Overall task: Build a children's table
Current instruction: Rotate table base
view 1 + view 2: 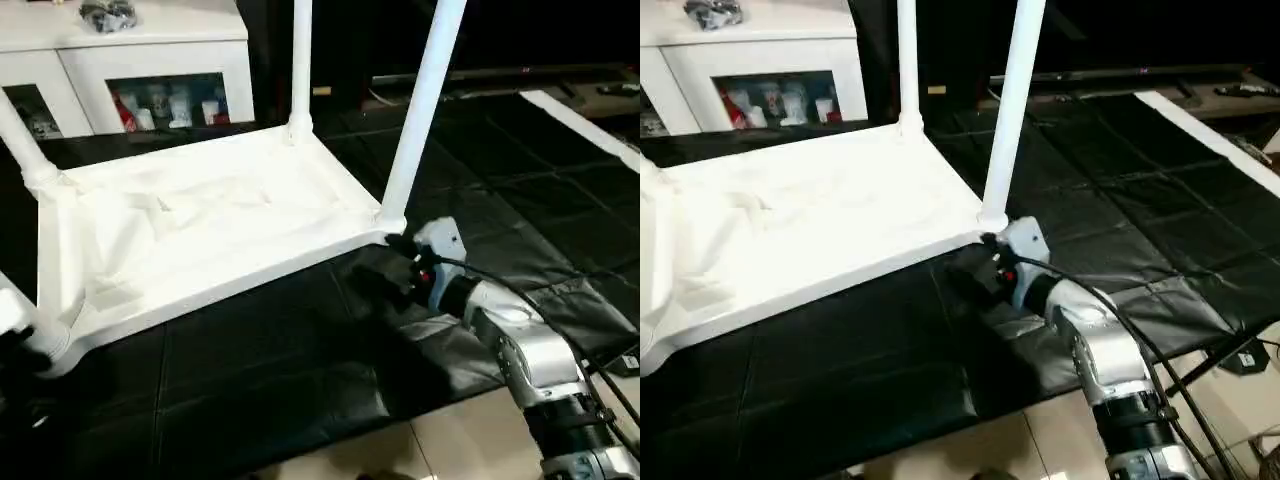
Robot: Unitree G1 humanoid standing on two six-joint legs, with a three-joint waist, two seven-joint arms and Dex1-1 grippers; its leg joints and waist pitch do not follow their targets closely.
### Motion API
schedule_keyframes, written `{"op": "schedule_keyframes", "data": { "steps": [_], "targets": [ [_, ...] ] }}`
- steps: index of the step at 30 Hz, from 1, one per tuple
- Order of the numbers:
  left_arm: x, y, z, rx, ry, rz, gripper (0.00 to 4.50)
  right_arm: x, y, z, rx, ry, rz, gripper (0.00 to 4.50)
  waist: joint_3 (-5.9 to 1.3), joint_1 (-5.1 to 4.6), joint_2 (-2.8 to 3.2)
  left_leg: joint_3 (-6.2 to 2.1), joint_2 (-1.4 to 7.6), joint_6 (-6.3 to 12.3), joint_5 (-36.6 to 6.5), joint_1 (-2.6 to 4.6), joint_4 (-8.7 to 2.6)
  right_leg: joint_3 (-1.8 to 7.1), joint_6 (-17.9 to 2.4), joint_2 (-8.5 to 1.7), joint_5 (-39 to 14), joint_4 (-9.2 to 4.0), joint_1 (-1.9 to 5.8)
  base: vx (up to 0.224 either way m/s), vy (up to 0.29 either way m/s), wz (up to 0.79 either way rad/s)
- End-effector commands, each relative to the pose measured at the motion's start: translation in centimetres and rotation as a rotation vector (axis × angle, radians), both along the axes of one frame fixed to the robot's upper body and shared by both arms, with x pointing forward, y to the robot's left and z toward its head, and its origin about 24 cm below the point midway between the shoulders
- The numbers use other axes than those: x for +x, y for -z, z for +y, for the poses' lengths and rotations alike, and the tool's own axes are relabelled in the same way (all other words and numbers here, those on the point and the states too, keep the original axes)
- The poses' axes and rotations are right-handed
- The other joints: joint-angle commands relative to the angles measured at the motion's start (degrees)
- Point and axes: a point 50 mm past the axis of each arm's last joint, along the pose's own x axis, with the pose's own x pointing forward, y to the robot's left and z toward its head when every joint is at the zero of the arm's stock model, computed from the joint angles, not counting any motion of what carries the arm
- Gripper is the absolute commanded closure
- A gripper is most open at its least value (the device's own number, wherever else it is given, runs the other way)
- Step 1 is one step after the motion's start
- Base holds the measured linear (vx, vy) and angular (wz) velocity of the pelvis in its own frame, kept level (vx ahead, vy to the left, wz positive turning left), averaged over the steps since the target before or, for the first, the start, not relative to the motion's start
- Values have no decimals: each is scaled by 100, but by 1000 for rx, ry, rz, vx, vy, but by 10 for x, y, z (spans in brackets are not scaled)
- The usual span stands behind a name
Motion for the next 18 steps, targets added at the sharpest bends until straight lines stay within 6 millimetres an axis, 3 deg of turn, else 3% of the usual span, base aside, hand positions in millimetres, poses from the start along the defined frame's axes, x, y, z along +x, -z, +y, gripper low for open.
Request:
{"op": "schedule_keyframes", "data": {
  "steps": [1,4,6,7,9,10,11,12,13,16,18],
  "targets": [
    [-1,-5,13,60,-64,-31,4,-2,-2,2,2,-6,2,0,-228,15,130,-204,190,-320,-3106,247,-528,262,-592,-286,-3206,-592,23,0,0,0],
    [-5,-5,33,139,-137,-42,4,-4,-3,6,10,-10,6,0,-202,5,116,-231,176,-319,-3267,264,-525,243,-435,-290,-3548,-649,5,0,0,0],
    [-6,-7,39,162,-162,-53,4,-4,-4,6,10,-10,7,0,-184,-4,113,-244,159,-331,-3444,315,-515,218,-319,-290,-3858,-701,-20,0,0,0],
    [-6,-13,54,223,-206,-94,4,-6,-4,7,12,-13,11,0,-178,-4,105,-262,156,-332,-3508,336,-508,201,-259,-298,-3998,-731,-25,0,0,0],
    [-4,-20,66,246,-240,-167,4,-7,-3,8,9,-12,15,0,-174,10,167,-296,164,-365,-3642,377,-523,177,-277,-300,-3945,-746,-25,0,0,0],
    [-3,-24,70,245,-259,-196,4,-7,-2,8,5,-11,17,0,-160,-5,198,-348,189,-428,-3836,369,-573,151,-350,-286,-3721,-726,20,0,0,0],
    [-3,-24,70,245,-259,-197,4,-7,-2,8,4,-11,17,0,-156,-2,221,-379,204,-465,-3961,369,-606,136,-395,-275,-3575,-715,43,0,0,0],
    [-1,-26,72,236,-259,-224,4,-6,-1,7,-1,-8,20,0,-164,-8,203,-403,223,-518,-4110,341,-650,128,-487,-258,-3256,-667,85,0,0,0],
    [1,-28,71,203,-256,-259,4,-6,0,8,-5,-7,21,0,-168,3,189,-393,217,-536,-4186,359,-654,135,-543,-267,-3158,-664,76,0,0,0],
    [17,-36,58,-10,-256,-429,4,-5,4,8,-50,5,31,0,-162,49,191,-352,196,-569,-4163,415,-627,150,-670,-291,-3118,-681,42,0,0,0],
    [21,-36,52,-62,-238,-467,4,-4,8,7,-91,16,38,0,-151,40,166,-361,189,-579,-4193,385,-641,133,-605,-299,-3276,-679,86,0,0,0]
  ]
}}
